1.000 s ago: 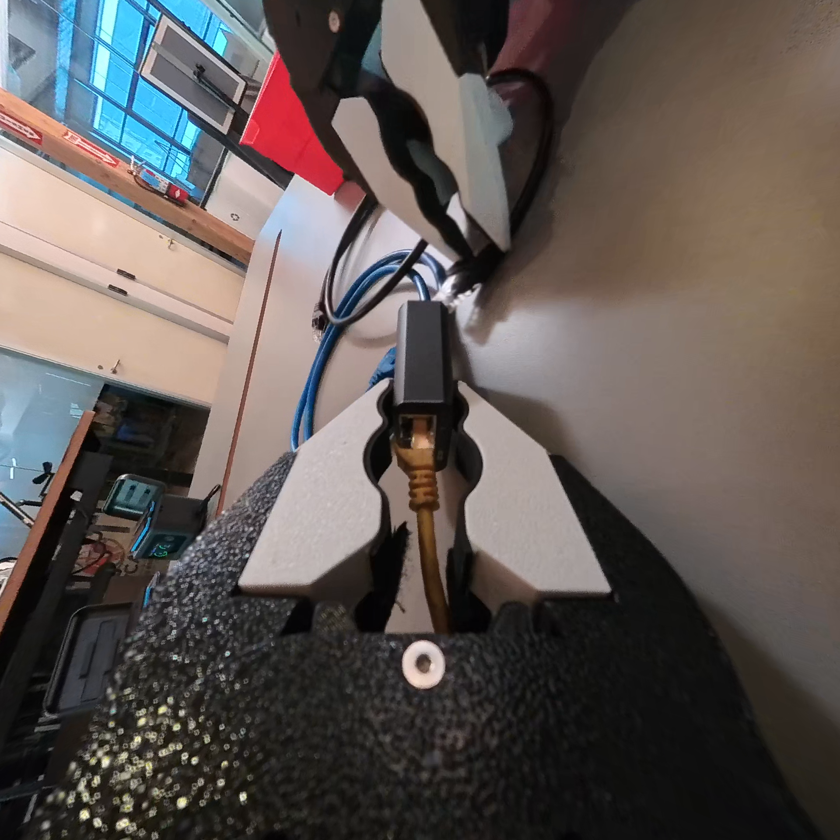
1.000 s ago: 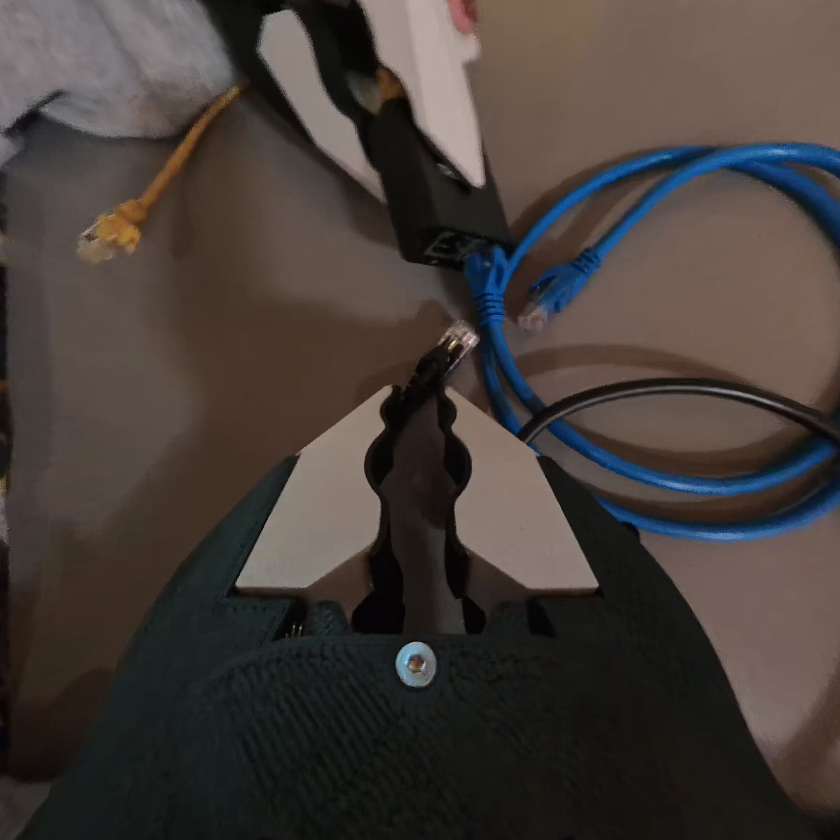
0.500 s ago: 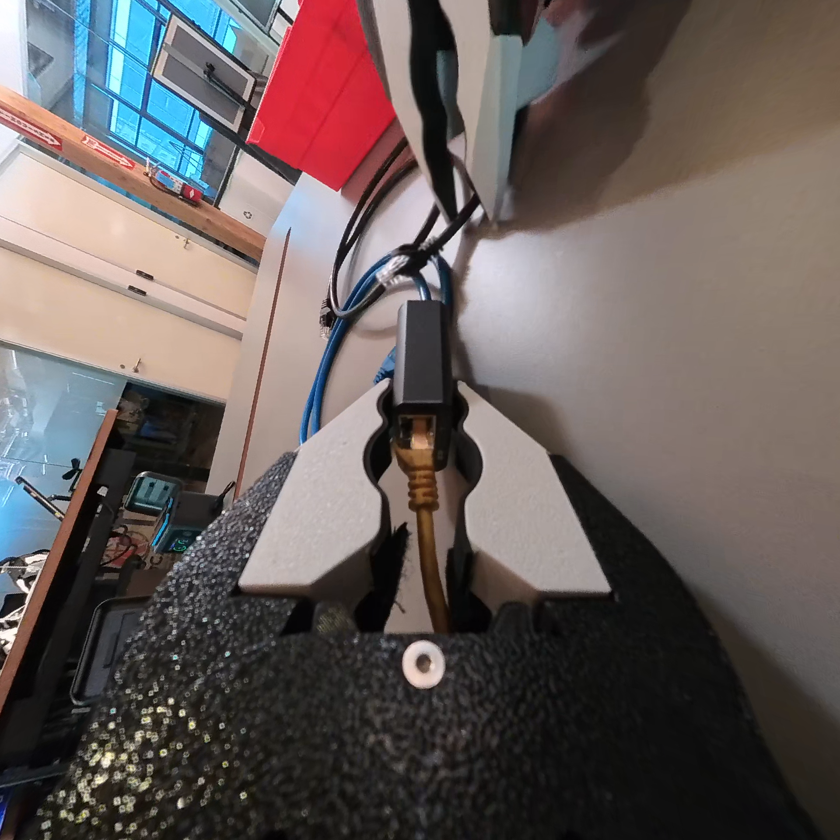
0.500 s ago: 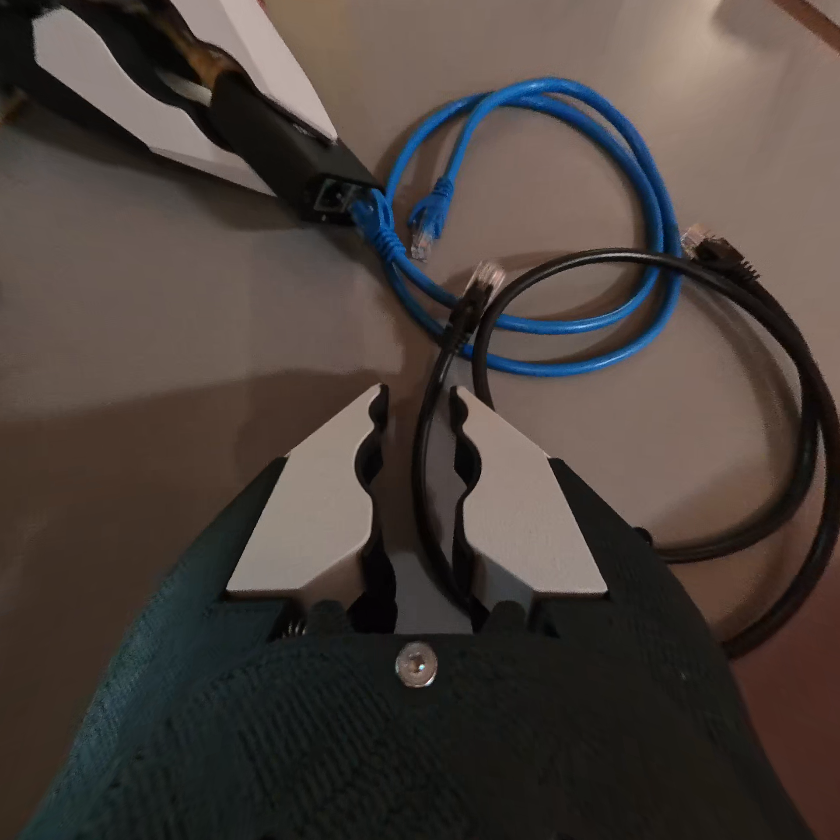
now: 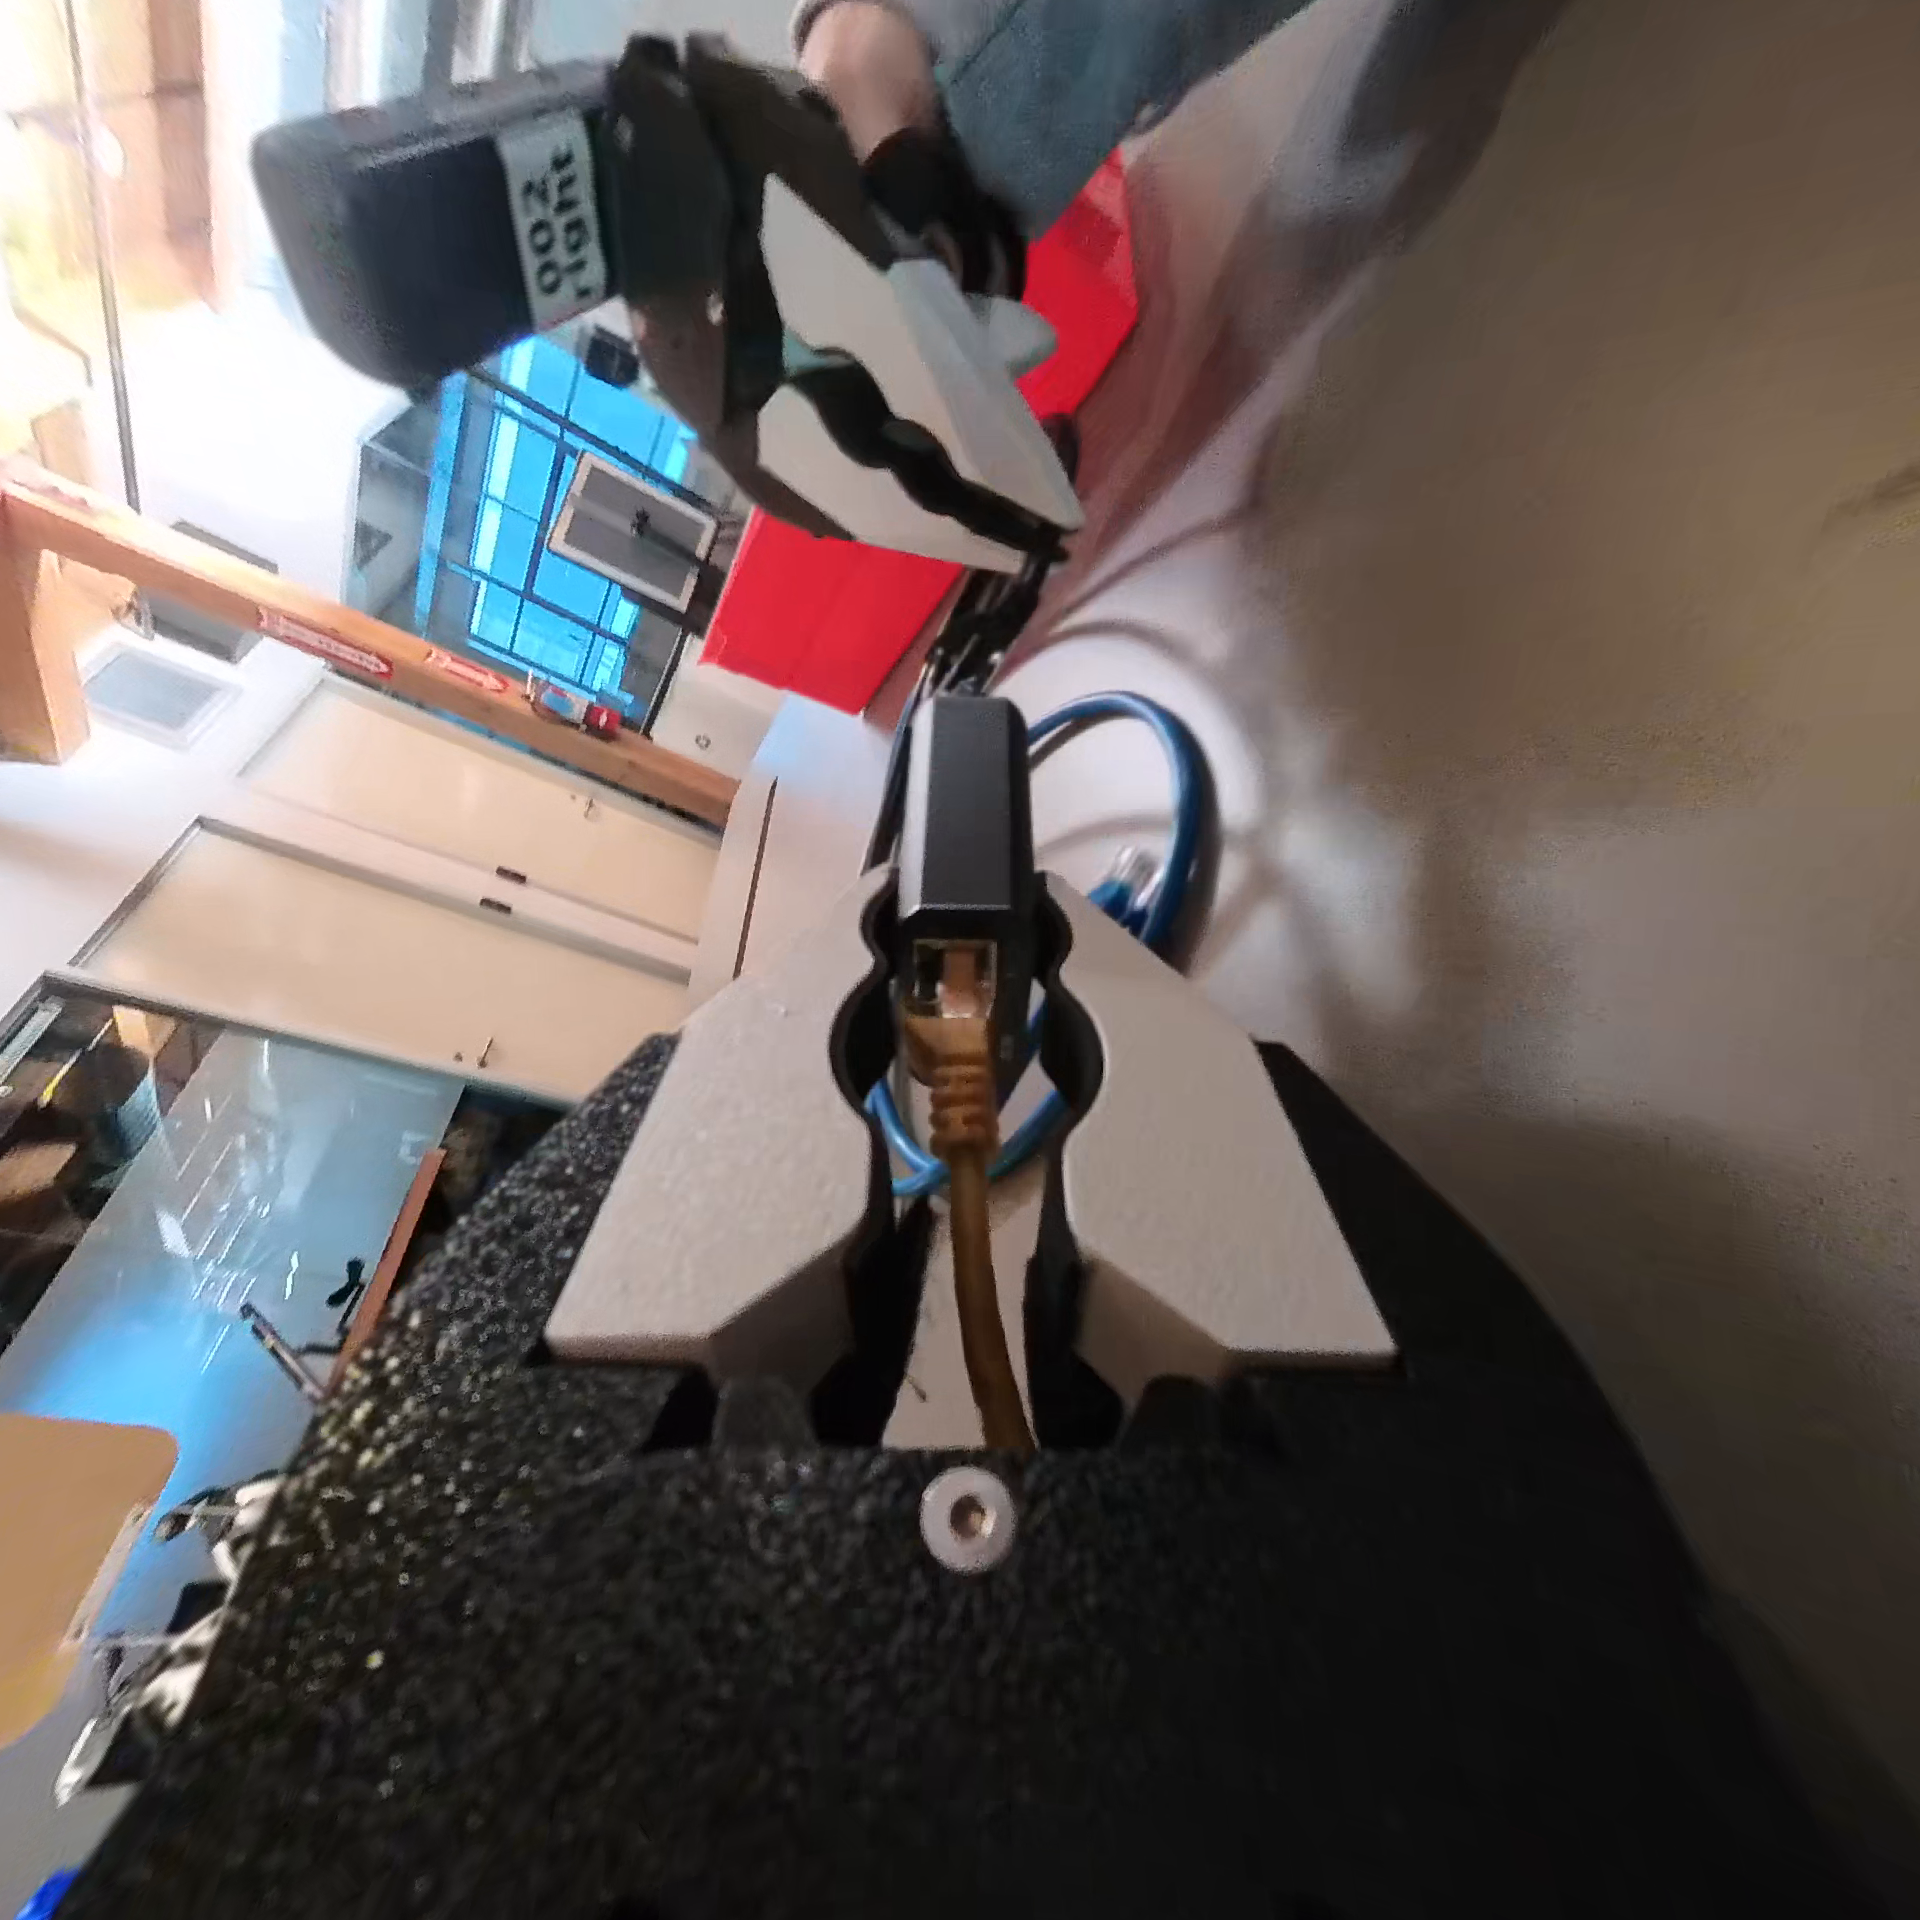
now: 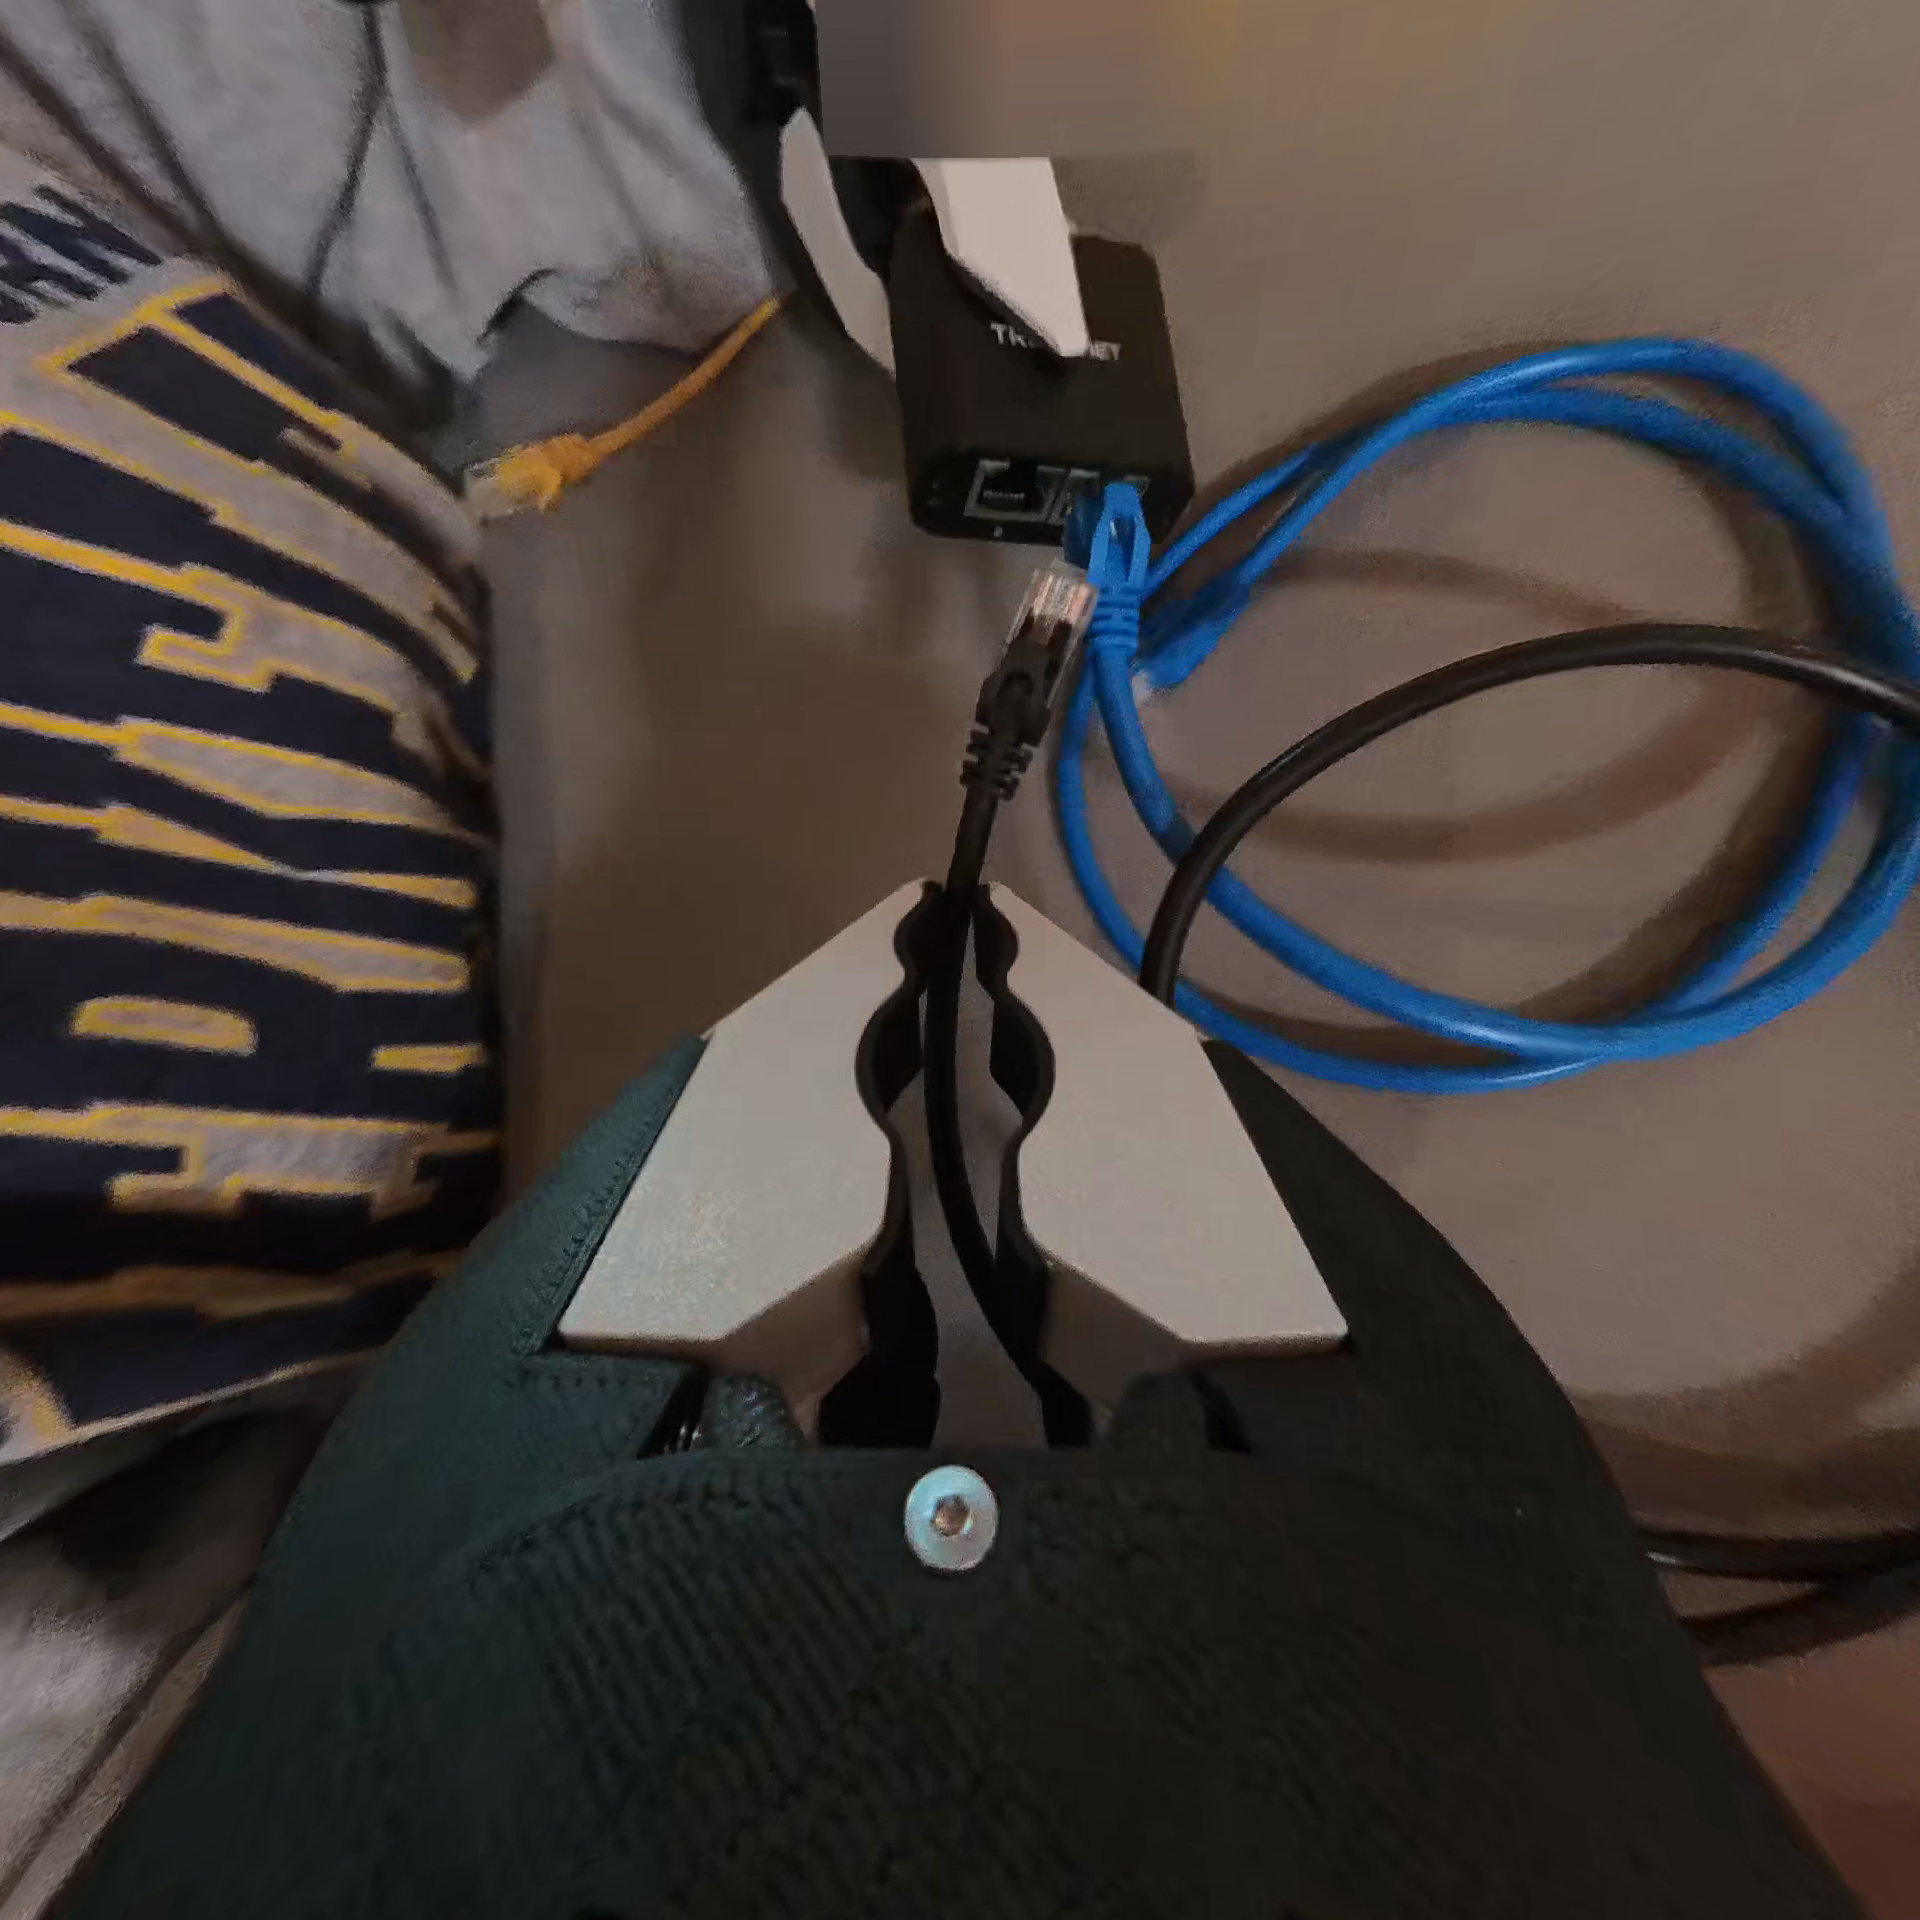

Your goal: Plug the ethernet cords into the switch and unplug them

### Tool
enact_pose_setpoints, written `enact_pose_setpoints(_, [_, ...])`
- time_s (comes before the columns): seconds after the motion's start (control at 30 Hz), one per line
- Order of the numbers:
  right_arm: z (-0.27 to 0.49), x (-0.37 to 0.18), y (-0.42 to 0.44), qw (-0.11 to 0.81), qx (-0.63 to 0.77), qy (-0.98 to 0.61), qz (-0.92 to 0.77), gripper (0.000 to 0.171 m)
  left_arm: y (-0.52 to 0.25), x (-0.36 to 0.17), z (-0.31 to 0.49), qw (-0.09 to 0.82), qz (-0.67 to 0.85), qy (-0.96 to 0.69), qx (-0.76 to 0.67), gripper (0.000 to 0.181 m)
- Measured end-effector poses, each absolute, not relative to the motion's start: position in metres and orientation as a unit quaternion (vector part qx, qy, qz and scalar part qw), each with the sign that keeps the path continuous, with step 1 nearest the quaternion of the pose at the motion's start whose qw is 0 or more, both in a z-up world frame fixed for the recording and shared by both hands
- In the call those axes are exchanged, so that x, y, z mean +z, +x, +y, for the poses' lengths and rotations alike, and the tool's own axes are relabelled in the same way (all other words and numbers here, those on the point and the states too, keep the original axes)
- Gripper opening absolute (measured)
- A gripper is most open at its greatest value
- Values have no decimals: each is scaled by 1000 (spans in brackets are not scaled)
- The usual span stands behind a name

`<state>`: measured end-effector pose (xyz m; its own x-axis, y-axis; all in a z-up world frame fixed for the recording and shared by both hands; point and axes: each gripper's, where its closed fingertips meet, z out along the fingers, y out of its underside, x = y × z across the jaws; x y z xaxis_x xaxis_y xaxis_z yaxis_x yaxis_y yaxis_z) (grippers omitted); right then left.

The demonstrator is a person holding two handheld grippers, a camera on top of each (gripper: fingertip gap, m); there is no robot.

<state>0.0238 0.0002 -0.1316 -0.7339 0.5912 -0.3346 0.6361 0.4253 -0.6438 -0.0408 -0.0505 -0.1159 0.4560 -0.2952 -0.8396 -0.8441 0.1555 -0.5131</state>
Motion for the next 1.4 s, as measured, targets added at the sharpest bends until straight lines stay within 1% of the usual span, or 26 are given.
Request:
enact_pose_setpoints(0.2, [-12, -131, 46, 129, -314, 317, 886, 5, -28, -120, -52, 610, 471, -606, 196, 21])
enact_pose_setpoints(0.43, [-15, -128, 38, 167, -308, 297, 888, 4, -22, -126, -54, 603, 481, -613, 173, 21])
enact_pose_setpoints(0.67, [-18, -131, 42, 225, -304, 281, 882, 4, -16, -128, -55, 600, 493, -607, 167, 21])
enact_pose_setpoints(0.8, [-17, -131, 41, 232, -312, 274, 880, 4, -15, -129, -56, 599, 495, -608, 161, 21])
enact_pose_setpoints(0.9, [-11, -131, 32, 205, -334, 286, 874, 4, -16, -131, -56, 595, 496, -611, 162, 21])
enact_pose_setpoints(1.13, [-10, -143, 24, 98, -396, 321, 855, 4, -21, -138, -52, 578, 493, -629, 167, 21])
enact_pose_setpoints(1.23, [-14, -155, 23, 39, -409, 330, 850, 3, -24, -143, -51, 568, 494, -637, 168, 21])
enact_pose_setpoints(1.4, [-3, -160, 9, -89, -432, 351, 826, 5, -25, -145, -49, 568, 488, -643, 159, 21])
